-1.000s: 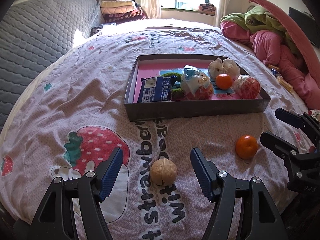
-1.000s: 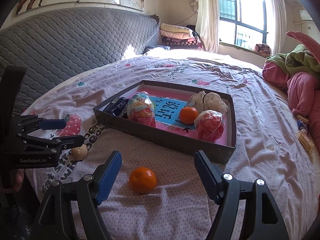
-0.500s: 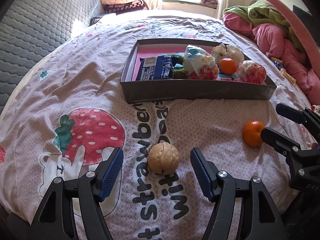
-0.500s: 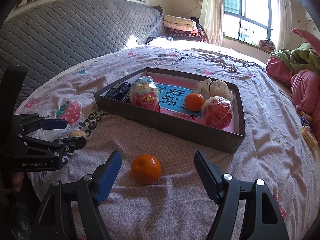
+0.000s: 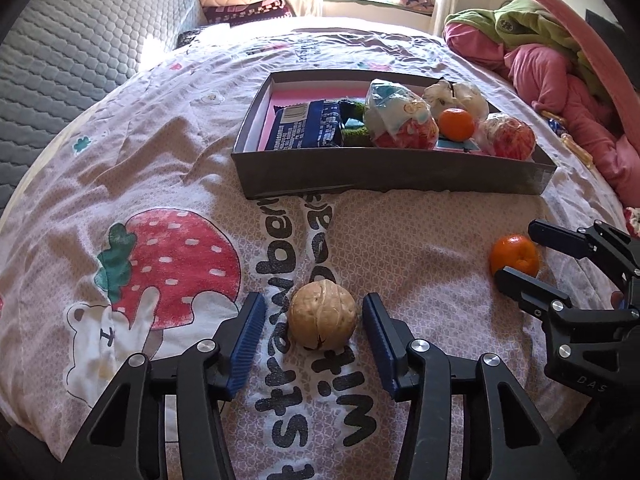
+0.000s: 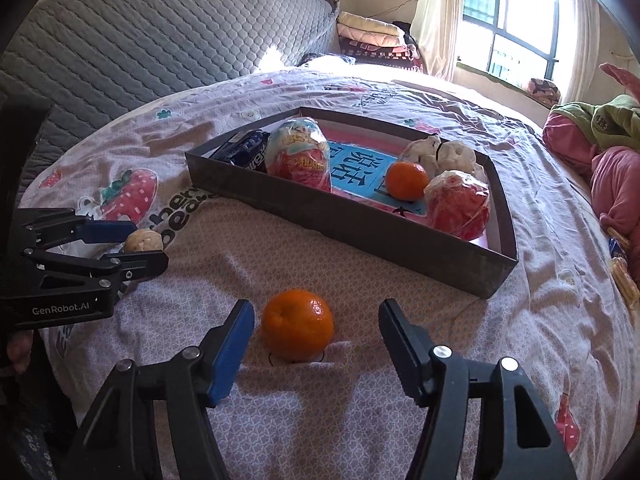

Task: Organize objects
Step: 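Close left tool on walnut while right tool closes on orange, then carry walnut over the tray with left tool while right tool carries orange there, then lower walnut beside blue packet while right tool lowers orange beside other orange, then open left tool releasing walnut while right tool opens releasing orange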

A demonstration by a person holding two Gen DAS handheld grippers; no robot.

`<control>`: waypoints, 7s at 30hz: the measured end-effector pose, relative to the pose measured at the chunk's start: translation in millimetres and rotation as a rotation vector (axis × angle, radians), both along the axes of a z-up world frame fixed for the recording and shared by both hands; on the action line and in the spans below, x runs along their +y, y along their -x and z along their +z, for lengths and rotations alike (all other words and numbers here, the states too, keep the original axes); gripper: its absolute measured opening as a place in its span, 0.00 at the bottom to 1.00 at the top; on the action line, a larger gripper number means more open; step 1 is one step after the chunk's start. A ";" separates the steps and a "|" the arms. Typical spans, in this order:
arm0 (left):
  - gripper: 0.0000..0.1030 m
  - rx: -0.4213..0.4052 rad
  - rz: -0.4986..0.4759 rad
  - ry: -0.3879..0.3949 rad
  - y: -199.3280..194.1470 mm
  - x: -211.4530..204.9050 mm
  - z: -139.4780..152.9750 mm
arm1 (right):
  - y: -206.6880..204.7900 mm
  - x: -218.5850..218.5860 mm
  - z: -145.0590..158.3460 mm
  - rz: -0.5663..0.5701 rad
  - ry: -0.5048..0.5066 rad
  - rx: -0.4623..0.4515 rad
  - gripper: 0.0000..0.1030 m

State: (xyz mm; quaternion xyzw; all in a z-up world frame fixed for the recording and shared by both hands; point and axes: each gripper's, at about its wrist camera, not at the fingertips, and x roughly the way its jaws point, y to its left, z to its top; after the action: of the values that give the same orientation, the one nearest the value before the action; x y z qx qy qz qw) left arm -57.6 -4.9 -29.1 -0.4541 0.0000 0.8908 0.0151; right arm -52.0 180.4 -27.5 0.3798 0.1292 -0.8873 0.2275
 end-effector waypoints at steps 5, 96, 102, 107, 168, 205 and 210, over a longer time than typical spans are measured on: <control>0.35 0.000 -0.020 0.002 1.7 4.1 -2.1 | 1.8 -2.9 -6.8 0.007 -0.017 -0.015 0.50; 0.32 0.167 0.033 -0.030 118.7 -29.4 40.0 | 72.9 9.1 53.5 -0.033 0.123 0.153 0.37; 0.32 0.164 0.026 -0.033 123.4 -28.7 33.5 | 75.8 6.9 44.0 -0.034 0.110 0.130 0.37; 0.32 0.164 0.024 -0.045 127.7 -29.1 31.5 | 80.1 7.5 39.6 -0.043 0.110 0.115 0.37; 0.33 0.099 0.040 -0.132 116.7 -31.5 17.1 | 87.5 13.7 24.0 -0.087 0.135 0.017 0.37; 0.50 0.109 0.052 -0.148 101.4 -25.8 39.0 | 82.8 21.2 36.2 -0.100 0.180 0.048 0.53; 0.55 0.103 0.058 -0.147 99.7 -24.9 42.3 | 81.6 22.1 40.3 -0.100 0.188 0.055 0.57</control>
State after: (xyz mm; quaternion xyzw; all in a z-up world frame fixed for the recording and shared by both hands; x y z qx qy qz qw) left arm -157.3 -29.8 13.3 -0.4051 -0.0778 0.9107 0.0227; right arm -133.6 202.5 12.9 0.3381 0.0324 -0.9159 0.2139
